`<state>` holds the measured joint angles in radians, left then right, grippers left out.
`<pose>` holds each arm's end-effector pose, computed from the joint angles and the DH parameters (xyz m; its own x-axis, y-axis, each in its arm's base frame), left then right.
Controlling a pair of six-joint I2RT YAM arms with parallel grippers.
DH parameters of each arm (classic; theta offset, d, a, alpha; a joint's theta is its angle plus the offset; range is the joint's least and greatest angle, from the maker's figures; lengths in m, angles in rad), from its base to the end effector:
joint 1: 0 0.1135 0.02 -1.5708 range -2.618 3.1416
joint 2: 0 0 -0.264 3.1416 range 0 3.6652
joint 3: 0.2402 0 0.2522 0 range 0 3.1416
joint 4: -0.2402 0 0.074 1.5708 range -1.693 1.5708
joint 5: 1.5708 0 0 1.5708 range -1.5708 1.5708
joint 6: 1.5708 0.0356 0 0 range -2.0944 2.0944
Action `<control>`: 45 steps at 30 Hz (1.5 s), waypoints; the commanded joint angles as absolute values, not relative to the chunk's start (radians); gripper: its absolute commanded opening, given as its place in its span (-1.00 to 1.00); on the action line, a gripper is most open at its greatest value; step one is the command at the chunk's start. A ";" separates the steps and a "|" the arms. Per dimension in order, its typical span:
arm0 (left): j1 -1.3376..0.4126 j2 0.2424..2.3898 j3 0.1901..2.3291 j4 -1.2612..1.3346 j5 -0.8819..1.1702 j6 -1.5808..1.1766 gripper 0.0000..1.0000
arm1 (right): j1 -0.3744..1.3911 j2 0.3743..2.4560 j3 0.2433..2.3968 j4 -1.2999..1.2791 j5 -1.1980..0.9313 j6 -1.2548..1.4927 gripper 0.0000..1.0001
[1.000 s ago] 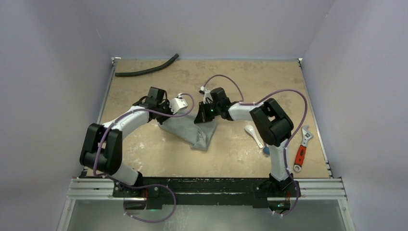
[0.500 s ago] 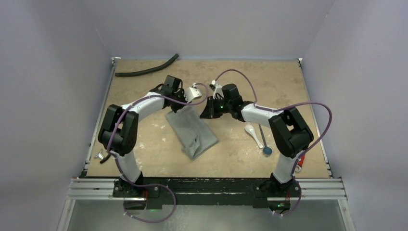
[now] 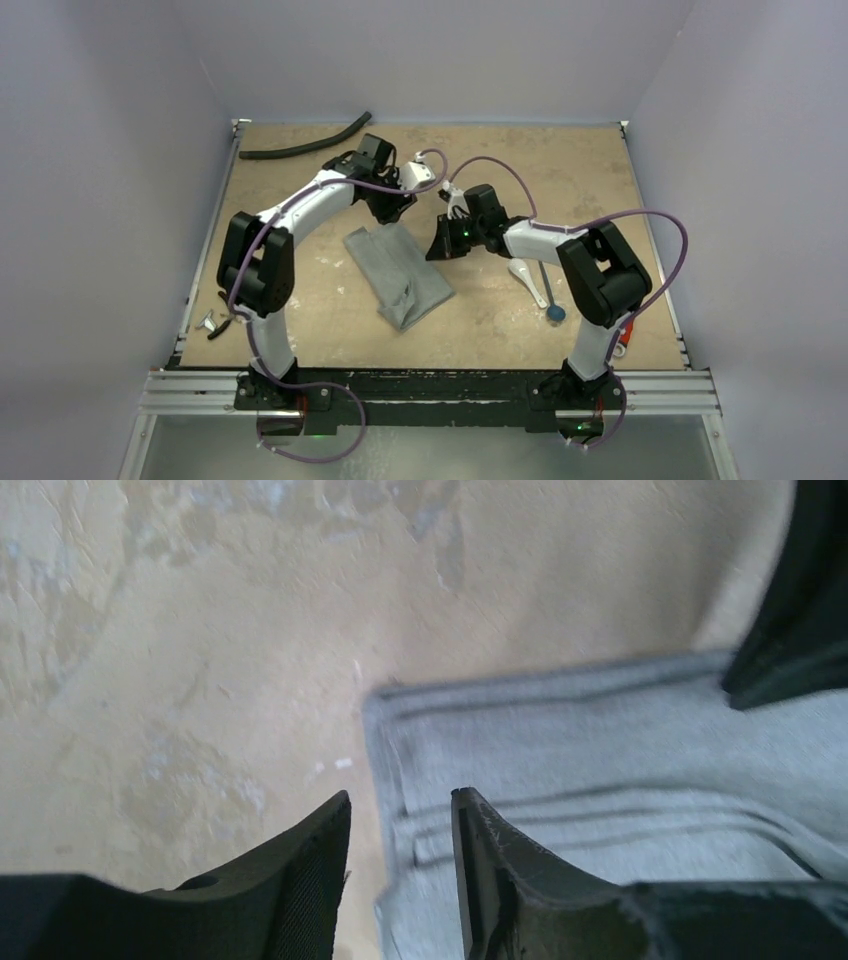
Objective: Fold the napkin into a case and place the utensils inside
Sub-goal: Rotate the 2/3-rectangle-folded napkin at the center of the board.
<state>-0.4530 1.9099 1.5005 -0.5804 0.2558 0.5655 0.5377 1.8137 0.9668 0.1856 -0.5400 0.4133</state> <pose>0.3700 -0.1901 0.2293 -0.3408 0.7424 -0.5767 0.8657 0.4871 0.1155 0.3112 0.2069 0.1618 -0.7995 -0.0756 -0.5959 -0.5096 0.6107 0.6061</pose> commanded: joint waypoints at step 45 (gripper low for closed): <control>-0.794 1.736 1.027 -0.671 -0.090 1.032 -0.57 | 0.503 1.761 0.758 0.442 -0.310 0.637 -1.00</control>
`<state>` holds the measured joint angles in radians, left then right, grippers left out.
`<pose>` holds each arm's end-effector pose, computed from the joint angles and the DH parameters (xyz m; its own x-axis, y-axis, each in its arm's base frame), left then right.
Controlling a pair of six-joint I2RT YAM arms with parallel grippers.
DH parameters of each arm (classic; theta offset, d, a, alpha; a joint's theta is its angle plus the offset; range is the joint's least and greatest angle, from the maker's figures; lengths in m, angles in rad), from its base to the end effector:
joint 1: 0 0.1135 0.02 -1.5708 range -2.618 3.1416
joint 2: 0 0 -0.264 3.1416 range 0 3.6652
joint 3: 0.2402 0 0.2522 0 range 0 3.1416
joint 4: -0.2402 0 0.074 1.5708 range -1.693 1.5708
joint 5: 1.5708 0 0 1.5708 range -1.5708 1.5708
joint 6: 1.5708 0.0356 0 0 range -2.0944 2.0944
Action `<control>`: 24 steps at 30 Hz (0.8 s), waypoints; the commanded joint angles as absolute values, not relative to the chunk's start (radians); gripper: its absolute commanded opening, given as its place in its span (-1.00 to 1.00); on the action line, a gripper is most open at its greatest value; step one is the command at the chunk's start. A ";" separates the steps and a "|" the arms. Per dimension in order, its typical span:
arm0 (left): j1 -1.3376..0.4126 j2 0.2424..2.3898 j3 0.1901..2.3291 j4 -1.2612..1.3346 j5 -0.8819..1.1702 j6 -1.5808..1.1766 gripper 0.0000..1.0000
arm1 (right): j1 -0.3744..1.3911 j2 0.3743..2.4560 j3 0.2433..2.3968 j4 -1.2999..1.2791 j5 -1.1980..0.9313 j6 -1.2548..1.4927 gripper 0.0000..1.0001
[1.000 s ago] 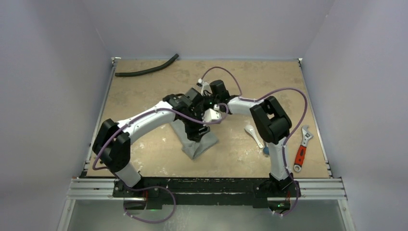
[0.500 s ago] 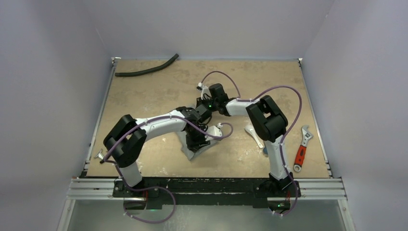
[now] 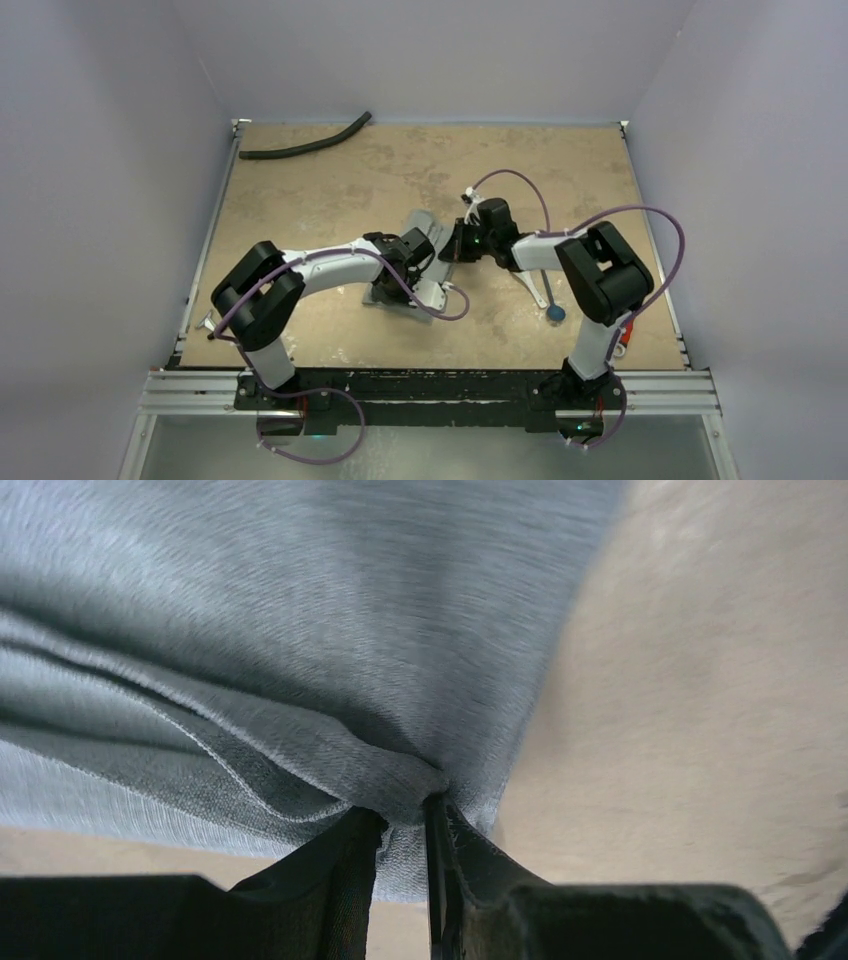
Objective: Fold the napkin into a case and place the utensils inside
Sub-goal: Rotate the 2/3-rectangle-folded napkin at the center of the board.
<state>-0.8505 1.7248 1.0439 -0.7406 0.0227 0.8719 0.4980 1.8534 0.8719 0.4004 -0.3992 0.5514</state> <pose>0.2005 -0.2297 0.1584 0.1573 0.9811 -0.1129 0.9842 -0.1464 0.0994 0.3175 0.1884 0.1381 -0.7909 0.1194 -0.6002 -0.3653 0.6947 0.6196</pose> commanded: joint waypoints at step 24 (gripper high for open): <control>-0.687 1.464 1.145 -0.719 0.207 0.795 0.83 | 0.504 1.590 0.716 0.464 -0.293 0.715 -1.00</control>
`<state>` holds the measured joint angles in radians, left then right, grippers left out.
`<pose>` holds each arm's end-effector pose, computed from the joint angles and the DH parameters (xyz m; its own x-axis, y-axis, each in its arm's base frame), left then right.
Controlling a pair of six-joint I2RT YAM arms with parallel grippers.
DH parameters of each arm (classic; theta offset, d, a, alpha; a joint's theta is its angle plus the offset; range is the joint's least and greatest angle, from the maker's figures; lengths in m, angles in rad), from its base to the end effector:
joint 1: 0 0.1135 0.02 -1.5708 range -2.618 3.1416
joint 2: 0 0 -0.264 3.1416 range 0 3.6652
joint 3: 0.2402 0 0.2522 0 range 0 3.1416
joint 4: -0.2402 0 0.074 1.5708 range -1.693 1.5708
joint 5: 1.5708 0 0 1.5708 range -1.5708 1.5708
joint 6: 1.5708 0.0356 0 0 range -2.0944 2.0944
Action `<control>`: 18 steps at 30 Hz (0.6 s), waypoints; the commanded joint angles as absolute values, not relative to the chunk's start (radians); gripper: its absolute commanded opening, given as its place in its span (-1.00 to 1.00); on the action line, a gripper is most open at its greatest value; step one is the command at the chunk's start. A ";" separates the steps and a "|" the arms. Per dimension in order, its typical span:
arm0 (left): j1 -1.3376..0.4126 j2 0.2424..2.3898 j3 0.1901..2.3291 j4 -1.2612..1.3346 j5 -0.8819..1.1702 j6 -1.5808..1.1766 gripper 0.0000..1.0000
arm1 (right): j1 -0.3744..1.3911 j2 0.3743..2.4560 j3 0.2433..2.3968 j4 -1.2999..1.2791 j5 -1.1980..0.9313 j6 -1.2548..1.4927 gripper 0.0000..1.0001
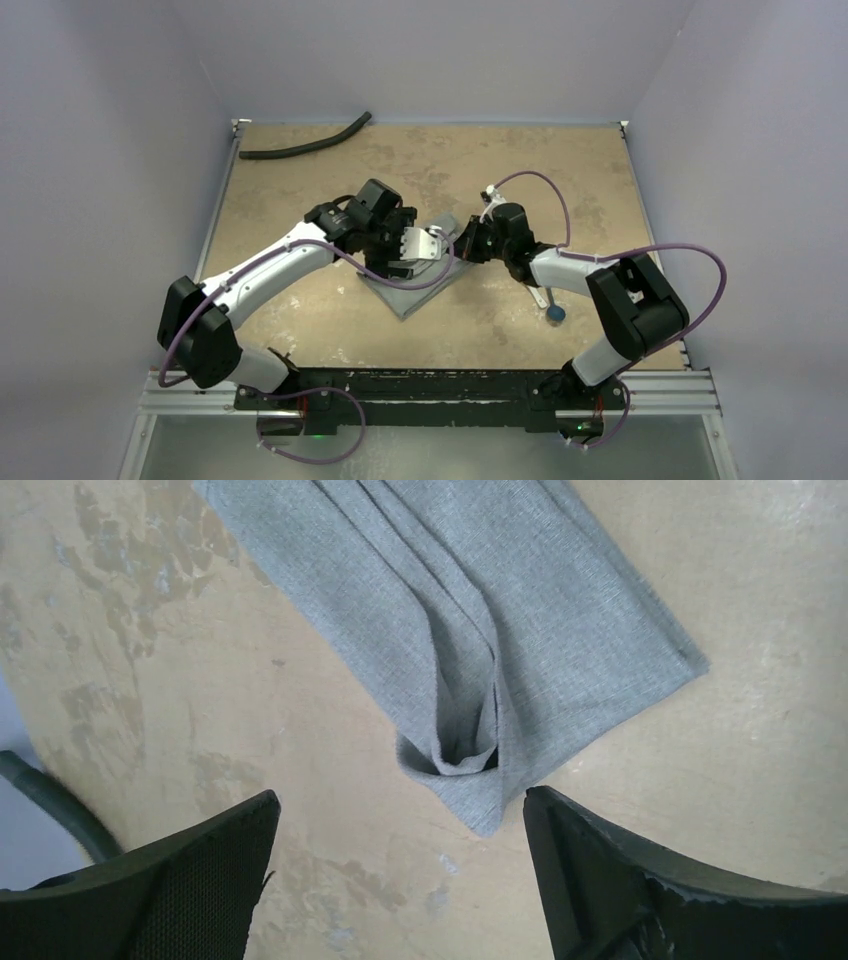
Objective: Fold the napkin into a case and place the utensils inside
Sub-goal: Rotate the 2/3-rectangle-folded napkin at the center of the board.
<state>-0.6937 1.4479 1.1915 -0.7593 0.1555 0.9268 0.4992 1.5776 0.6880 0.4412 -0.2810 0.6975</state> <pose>0.2251 -0.1944 0.2786 0.1630 0.8920 -0.4217 0.9395 -0.0098 0.3424 0.2764 0.1619 0.1781 -0.7281 0.3059 -0.6135 -0.2762 0.6881 0.6710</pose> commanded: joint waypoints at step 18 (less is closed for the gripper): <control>-0.652 1.627 1.126 -0.689 0.212 0.683 0.97 | 0.503 1.639 0.674 0.475 -0.321 0.713 -1.00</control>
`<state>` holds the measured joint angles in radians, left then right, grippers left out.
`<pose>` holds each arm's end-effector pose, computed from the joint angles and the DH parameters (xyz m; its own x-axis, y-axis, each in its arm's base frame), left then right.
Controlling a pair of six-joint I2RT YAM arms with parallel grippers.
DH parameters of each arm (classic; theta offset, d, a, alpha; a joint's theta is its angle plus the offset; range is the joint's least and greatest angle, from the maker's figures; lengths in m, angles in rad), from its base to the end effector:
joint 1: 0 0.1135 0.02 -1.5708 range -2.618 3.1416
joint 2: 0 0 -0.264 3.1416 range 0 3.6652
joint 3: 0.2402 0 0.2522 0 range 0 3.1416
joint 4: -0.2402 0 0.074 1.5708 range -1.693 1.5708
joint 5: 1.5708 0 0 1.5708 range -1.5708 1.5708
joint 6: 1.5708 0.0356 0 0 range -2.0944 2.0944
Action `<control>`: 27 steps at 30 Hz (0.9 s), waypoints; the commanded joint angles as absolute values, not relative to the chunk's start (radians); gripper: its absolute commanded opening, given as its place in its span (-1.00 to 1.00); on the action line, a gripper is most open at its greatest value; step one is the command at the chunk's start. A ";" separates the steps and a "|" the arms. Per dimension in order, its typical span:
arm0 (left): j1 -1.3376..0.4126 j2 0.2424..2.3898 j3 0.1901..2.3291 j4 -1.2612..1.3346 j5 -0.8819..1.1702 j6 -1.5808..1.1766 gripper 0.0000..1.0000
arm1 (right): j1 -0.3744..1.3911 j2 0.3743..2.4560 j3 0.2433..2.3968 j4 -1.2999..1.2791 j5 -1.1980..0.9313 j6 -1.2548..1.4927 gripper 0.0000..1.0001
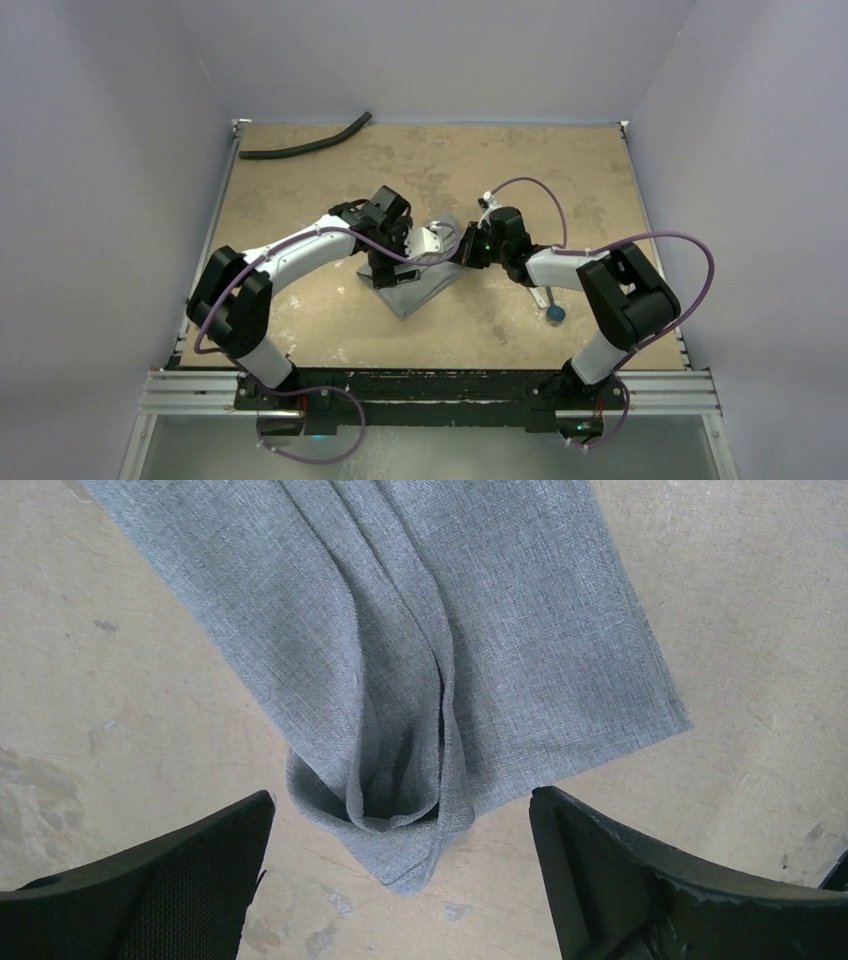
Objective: Fold the napkin into a case and place the utensils inside
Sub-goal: Rotate the 2/3-rectangle-folded napkin at the center of the board, then smooth out the 2/3-rectangle-folded napkin at the center of the board.
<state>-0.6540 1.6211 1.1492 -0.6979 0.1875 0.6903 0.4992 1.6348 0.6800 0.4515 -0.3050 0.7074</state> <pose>0.2509 -0.2007 0.2189 -0.1460 0.9002 -0.4103 0.9707 0.2104 0.1162 0.2775 0.1635 0.1596 -0.7687 0.2869 -0.5717 -0.2474 0.6908 0.6794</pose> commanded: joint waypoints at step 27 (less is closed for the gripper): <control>-0.724 1.665 1.041 -0.655 0.161 0.807 -1.00 | 0.487 1.670 0.618 0.524 -0.317 0.764 -1.00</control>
